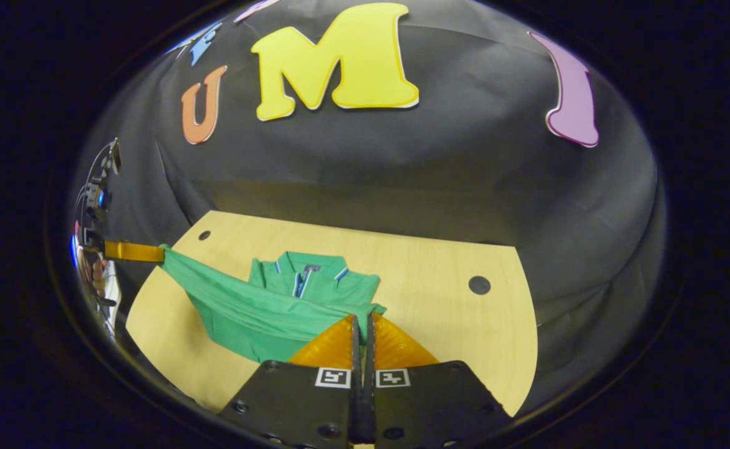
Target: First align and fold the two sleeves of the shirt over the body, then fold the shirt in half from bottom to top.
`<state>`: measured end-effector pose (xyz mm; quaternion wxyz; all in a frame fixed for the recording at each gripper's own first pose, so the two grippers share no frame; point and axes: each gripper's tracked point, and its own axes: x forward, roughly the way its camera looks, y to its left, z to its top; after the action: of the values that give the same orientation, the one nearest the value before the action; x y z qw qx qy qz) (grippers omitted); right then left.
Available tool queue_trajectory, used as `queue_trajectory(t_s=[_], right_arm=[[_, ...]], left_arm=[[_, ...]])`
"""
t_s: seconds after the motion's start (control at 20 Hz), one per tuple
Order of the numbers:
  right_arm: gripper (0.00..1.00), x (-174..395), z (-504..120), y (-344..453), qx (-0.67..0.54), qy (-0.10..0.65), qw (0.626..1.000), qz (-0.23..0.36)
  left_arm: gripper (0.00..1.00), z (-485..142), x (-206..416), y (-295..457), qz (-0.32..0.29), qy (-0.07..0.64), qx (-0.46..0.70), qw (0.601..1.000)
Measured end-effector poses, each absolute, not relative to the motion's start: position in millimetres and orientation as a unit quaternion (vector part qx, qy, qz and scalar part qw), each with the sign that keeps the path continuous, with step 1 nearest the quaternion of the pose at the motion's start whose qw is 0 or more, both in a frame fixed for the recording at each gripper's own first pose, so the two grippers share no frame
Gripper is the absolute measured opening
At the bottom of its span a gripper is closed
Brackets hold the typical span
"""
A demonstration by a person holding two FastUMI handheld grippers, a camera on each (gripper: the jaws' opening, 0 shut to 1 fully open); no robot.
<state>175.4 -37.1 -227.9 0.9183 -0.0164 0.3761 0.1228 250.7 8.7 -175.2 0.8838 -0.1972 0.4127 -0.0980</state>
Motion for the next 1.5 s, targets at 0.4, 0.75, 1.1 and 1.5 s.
queue_trajectory(t_s=[0.4,0.75,1.1,1.5], right_arm=[[0.00,272.3,-258.7,-28.9,-0.012,0.363,0.925,0.111],[0.00,319.2,-318.5,-23.1,-0.015,0.373,0.921,0.109],[0.00,347.5,-361.4,-18.6,-0.012,0.380,0.920,0.101],[0.16,351.5,-396.8,-8.1,-0.050,0.397,0.910,0.105]], left_arm=[[0.04,-198.5,343.4,18.7,-0.081,0.368,-0.163,0.912],[0.04,-251.4,394.8,16.9,-0.066,0.356,-0.115,0.925],[0.04,-307.0,412.4,25.2,-0.031,0.368,-0.116,0.922],[0.08,-348.5,407.6,31.2,-0.001,0.401,-0.119,0.908]])
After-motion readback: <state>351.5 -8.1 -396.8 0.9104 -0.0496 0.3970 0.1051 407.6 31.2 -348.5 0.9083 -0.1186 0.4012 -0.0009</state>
